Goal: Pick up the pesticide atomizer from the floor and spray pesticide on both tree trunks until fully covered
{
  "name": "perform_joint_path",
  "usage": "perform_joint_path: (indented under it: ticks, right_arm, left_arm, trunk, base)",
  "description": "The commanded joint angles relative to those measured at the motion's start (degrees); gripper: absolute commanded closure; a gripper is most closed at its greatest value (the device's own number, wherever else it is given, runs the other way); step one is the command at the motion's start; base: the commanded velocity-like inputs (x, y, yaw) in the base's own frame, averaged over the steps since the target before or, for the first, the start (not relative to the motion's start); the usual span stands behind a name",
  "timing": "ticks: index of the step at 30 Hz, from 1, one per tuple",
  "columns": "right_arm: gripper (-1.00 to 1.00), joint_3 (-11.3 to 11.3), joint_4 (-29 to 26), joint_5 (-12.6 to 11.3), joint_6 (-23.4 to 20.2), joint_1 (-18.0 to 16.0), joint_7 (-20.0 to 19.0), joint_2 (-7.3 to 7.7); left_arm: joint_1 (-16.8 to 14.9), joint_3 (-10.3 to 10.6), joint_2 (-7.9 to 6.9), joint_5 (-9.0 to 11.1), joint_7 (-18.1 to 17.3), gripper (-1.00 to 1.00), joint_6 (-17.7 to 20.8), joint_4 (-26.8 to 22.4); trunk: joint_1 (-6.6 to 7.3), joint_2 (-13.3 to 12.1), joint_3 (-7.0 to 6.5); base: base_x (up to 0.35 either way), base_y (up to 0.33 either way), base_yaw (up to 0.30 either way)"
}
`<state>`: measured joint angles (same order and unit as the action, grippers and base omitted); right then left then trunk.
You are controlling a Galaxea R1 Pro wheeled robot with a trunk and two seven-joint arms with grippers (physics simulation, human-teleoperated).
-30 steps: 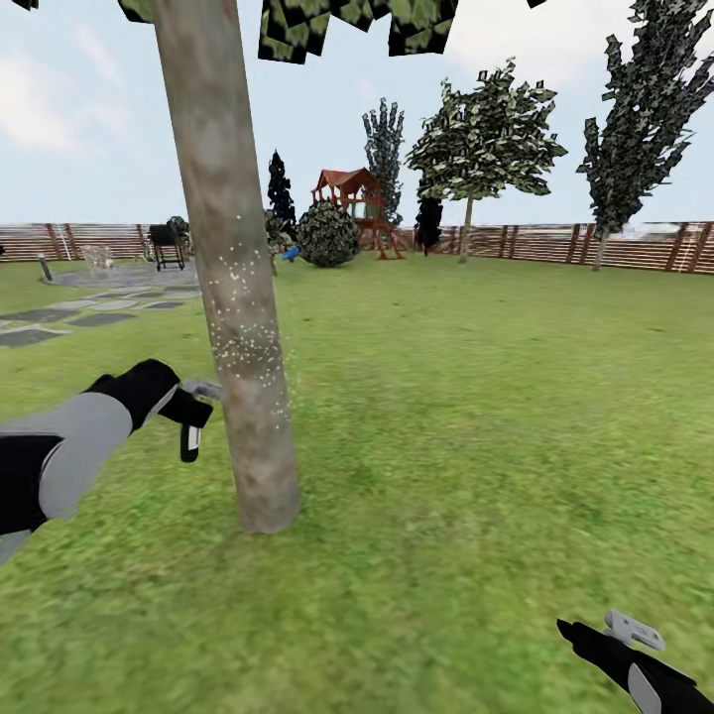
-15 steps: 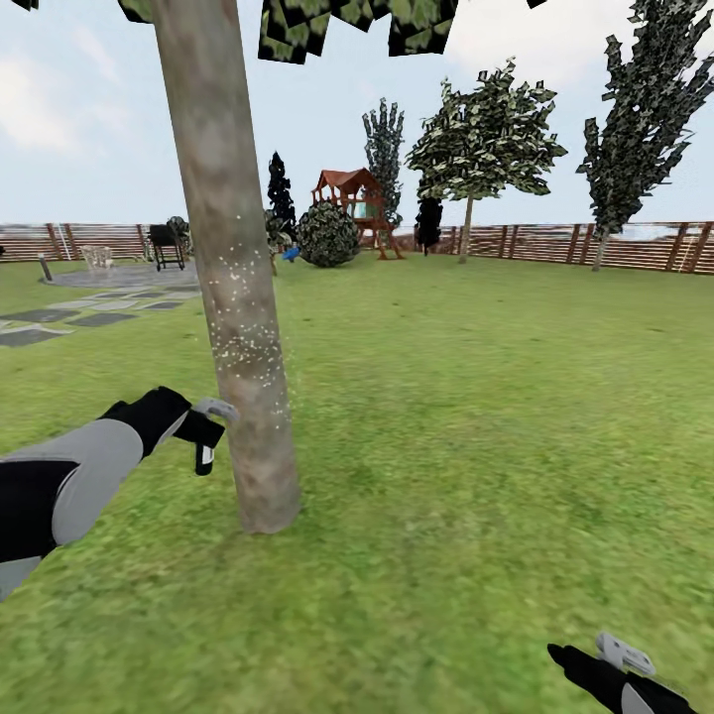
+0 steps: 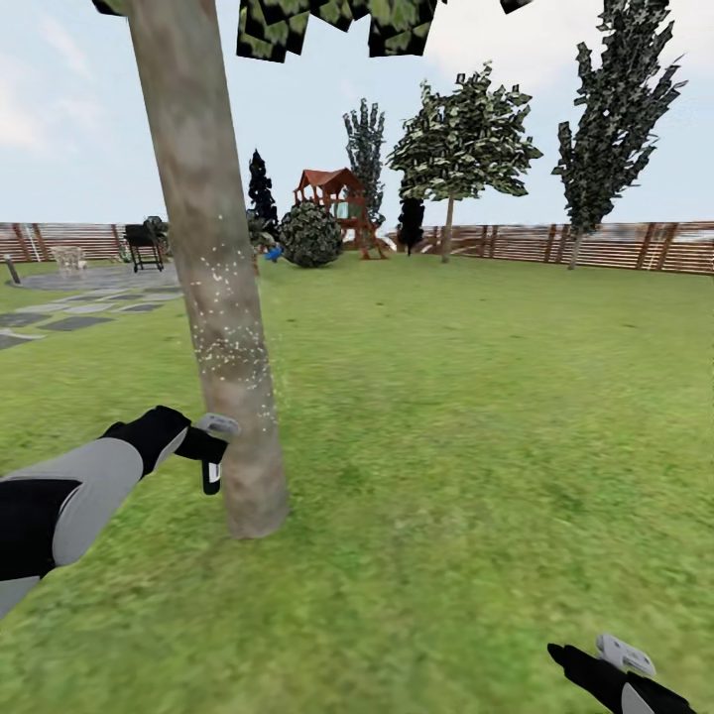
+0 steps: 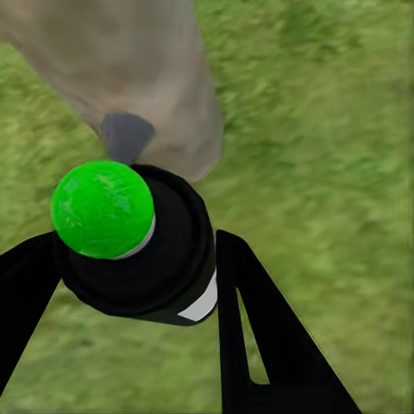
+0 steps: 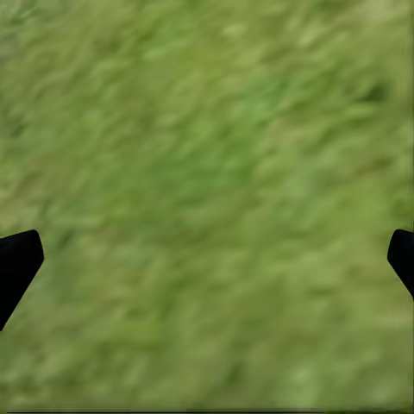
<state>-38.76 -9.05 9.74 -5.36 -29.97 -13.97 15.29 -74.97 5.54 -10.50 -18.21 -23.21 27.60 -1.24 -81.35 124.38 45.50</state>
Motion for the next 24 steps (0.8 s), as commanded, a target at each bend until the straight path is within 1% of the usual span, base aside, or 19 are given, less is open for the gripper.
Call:
perform_joint_path:
  ticks: [1, 8, 13, 18, 21, 24]
  right_arm:
    - [-1.0, 0.0, 0.0, 0.0, 0.0, 0.0, 0.0, 0.0]
    - [-1.0, 0.0, 0.0, 0.1, 0.0, 0.0, 0.0, 0.0]
    - [-1.0, 0.0, 0.0, 0.1, 0.0, 0.0, 0.0, 0.0]
    - [-1.0, 0.0, 0.0, 0.1, 0.0, 0.0, 0.0, 0.0]
    - [-1.0, 0.0, 0.0, 0.1, 0.0, 0.0, 0.0, 0.0]
    - [-1.0, 0.0, 0.0, 0.1, 0.0, 0.0, 0.0, 0.0]
  left_arm:
    - [0.0, 0.0, -0.04, 0.1, 0.0, 1.0, 0.0, 0.0]
    - [0.2, 0.0, -0.1, 0.1, 0.0, 1.0, 0.0, 0.0]
    - [0.2, 0.0, -0.05, 0.1, 0.0, 1.0, 0.0, 0.0]
    - [0.3, 0.0, -0.01, 0.1, 0.0, 1.0, 0.0, 0.0]
    - [0.3, 0.0, -0.01, 0.1, 0.0, 1.0, 0.0, 0.0]
    - [0.3, 0.0, 0.0, 0.2, 0.0, 1.0, 0.0, 0.0]
  trunk:
    - [0.0, 0.0, 0.0]
    - [0.0, 0.0, 0.0]
    - [0.0, 0.0, 0.0]
    - [0.0, 0.0, 0.0]
    - [0.0, 0.0, 0.0]
    - [0.0, 0.0, 0.0]
  base:
    - [-0.029, 0.279, -0.009]
    - [-0.098, 0.303, -0.008]
    - [-0.016, 0.31, -0.215]
    - [-0.001, 0.071, -0.247]
    - [0.0, 0.023, -0.06]
    - [0.0, 0.222, -0.007]
